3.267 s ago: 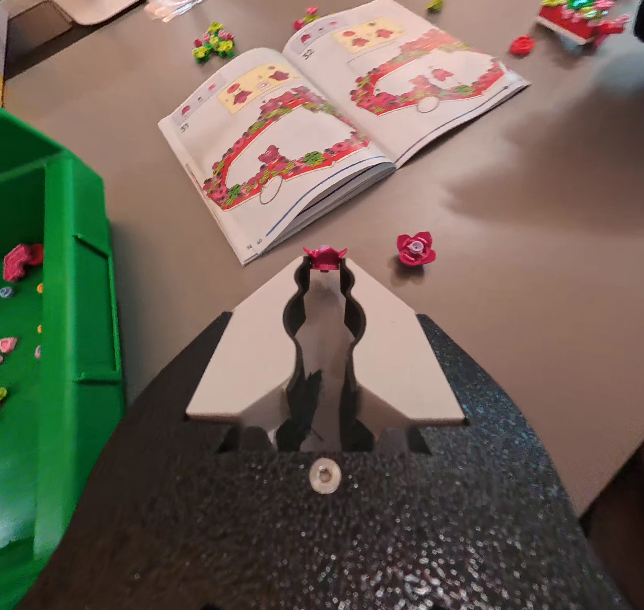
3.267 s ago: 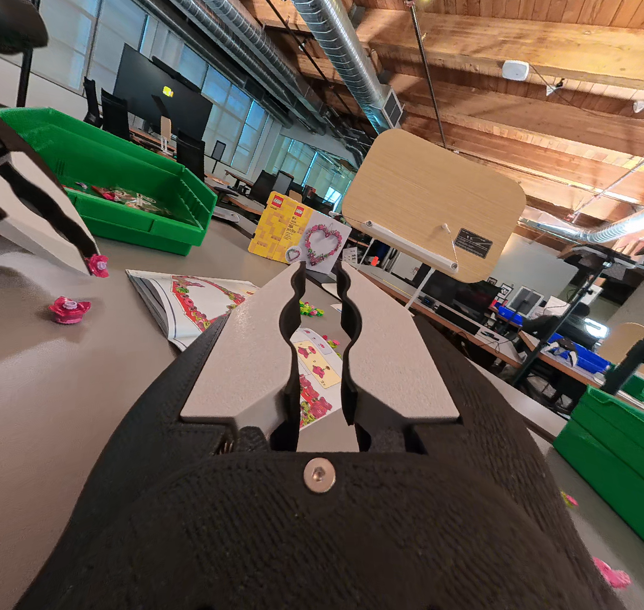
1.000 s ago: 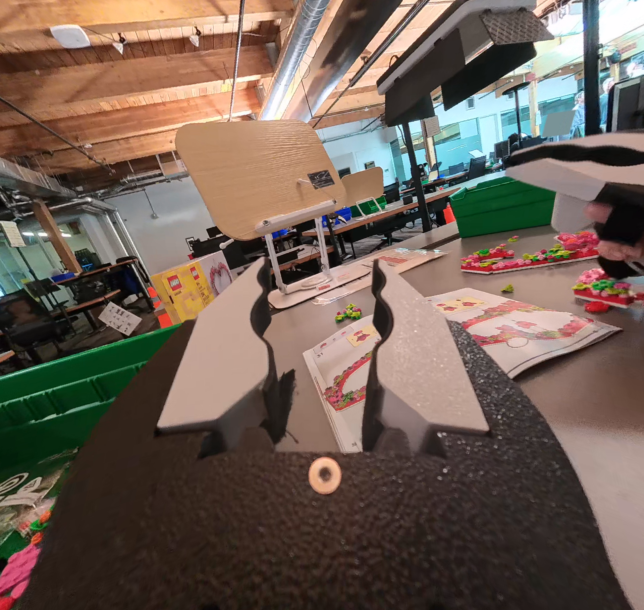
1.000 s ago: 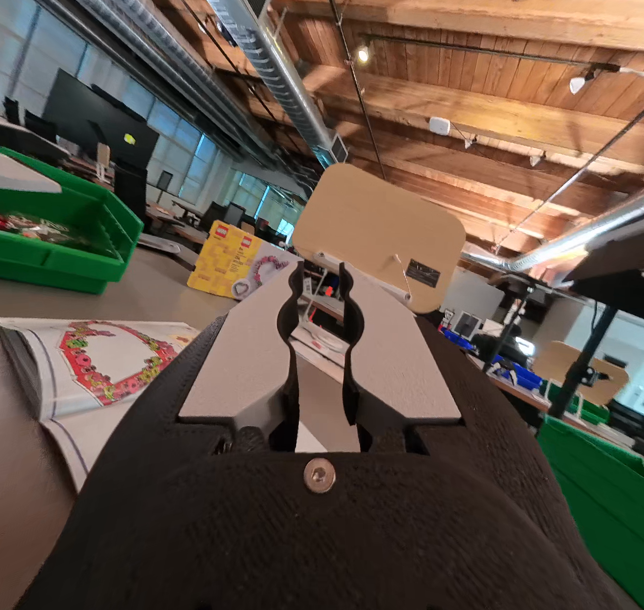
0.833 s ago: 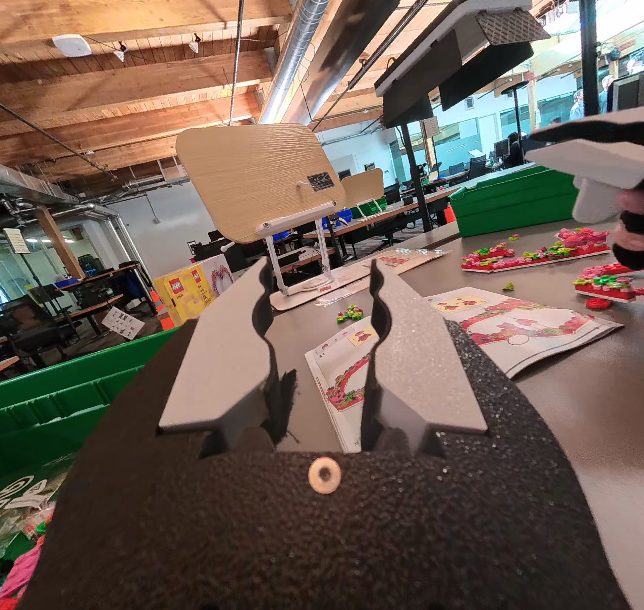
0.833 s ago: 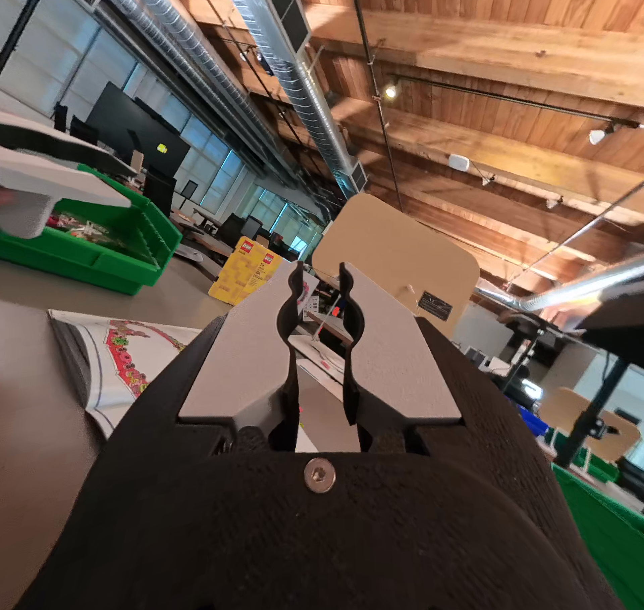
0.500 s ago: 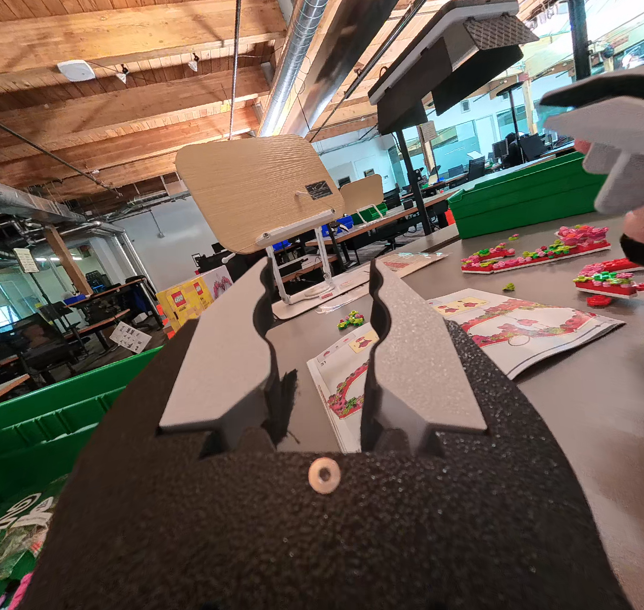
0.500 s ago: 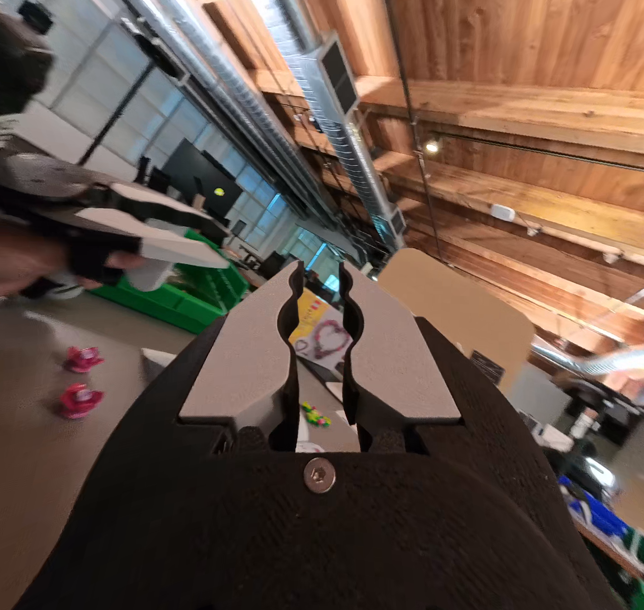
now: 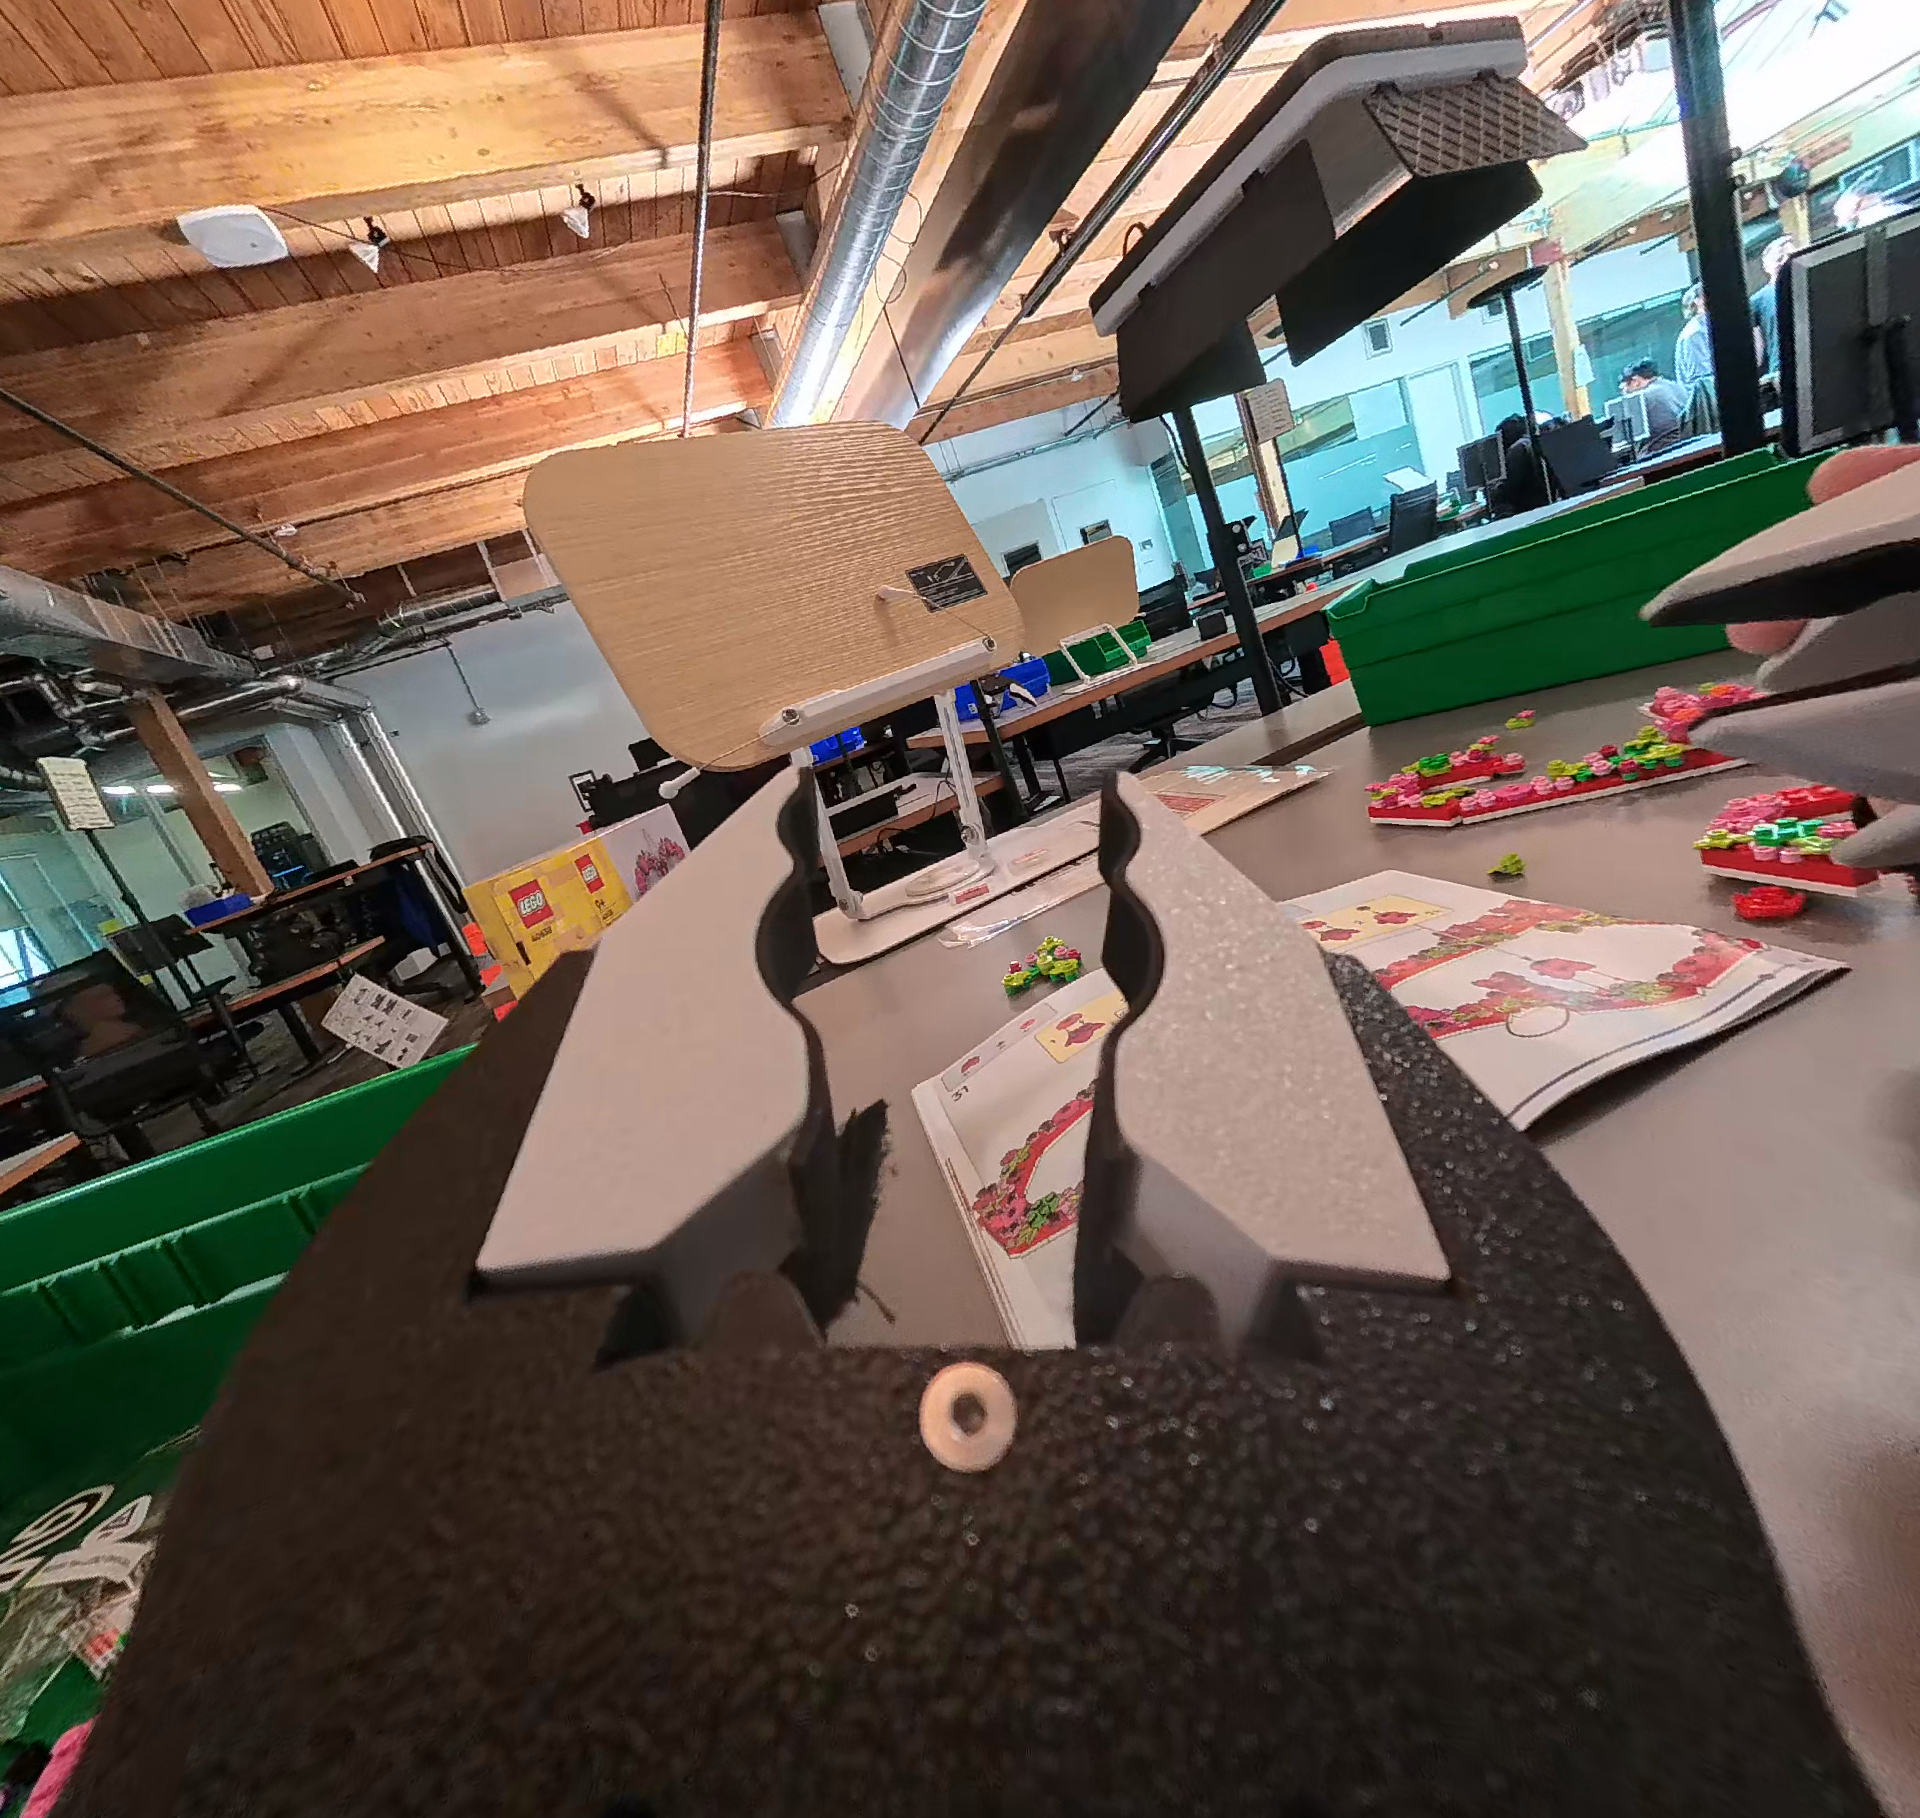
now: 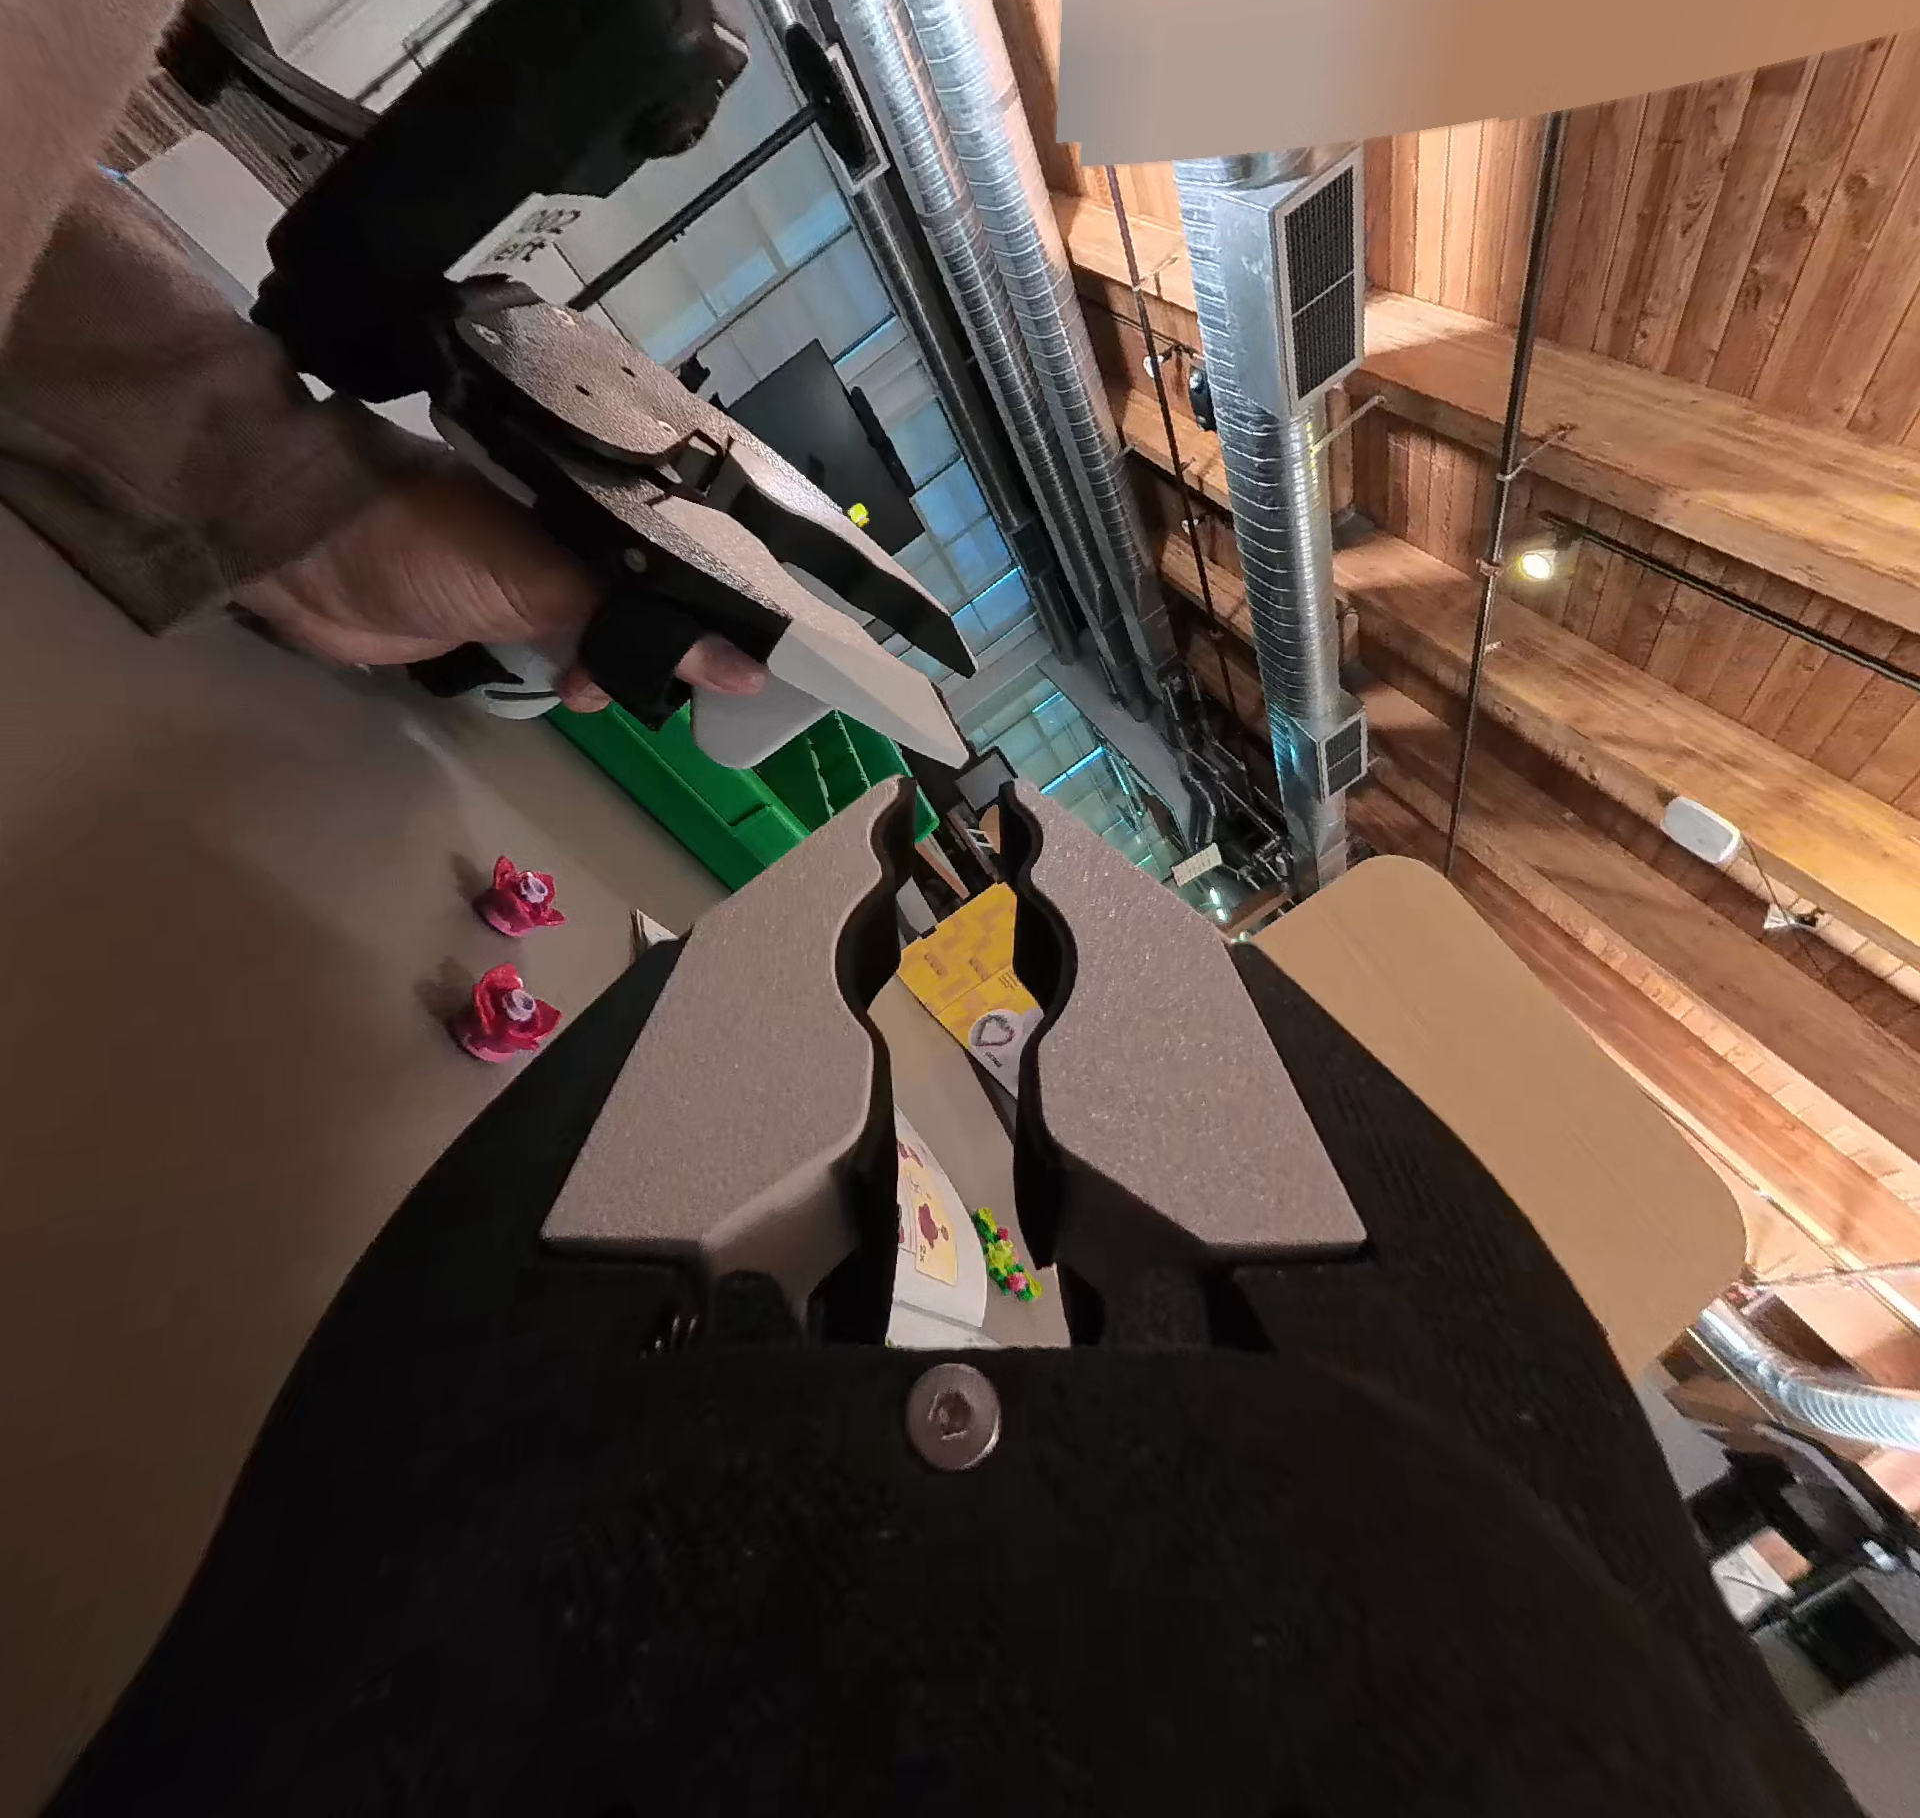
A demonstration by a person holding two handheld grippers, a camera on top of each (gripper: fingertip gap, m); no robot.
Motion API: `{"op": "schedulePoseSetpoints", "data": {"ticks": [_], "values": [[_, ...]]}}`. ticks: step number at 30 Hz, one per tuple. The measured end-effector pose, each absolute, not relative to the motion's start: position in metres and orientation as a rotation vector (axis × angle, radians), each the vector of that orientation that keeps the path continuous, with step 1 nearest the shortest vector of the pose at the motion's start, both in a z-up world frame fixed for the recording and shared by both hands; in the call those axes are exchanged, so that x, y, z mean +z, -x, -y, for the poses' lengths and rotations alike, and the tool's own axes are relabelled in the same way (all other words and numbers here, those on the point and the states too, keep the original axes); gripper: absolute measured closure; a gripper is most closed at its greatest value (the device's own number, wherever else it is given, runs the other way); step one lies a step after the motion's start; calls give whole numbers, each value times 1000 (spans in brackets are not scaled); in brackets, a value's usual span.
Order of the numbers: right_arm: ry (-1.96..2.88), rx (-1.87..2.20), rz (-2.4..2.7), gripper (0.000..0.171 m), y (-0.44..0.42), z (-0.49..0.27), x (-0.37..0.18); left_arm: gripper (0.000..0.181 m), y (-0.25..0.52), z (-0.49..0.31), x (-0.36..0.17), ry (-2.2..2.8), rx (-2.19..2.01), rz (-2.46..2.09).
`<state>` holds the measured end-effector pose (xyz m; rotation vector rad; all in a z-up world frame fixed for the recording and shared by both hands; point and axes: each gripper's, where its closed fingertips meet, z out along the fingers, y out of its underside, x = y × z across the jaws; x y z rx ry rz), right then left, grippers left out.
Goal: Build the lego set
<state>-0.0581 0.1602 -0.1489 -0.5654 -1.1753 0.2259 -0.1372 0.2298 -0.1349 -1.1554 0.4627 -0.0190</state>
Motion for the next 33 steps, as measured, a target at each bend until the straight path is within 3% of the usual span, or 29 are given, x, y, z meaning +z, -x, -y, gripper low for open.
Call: {"op": "schedulePoseSetpoints", "data": {"ticks": [33], "values": [[553, 178, 1232, 159, 60, -163, -162, 133, 136, -225, -133, 1129, -20, -468]]}}
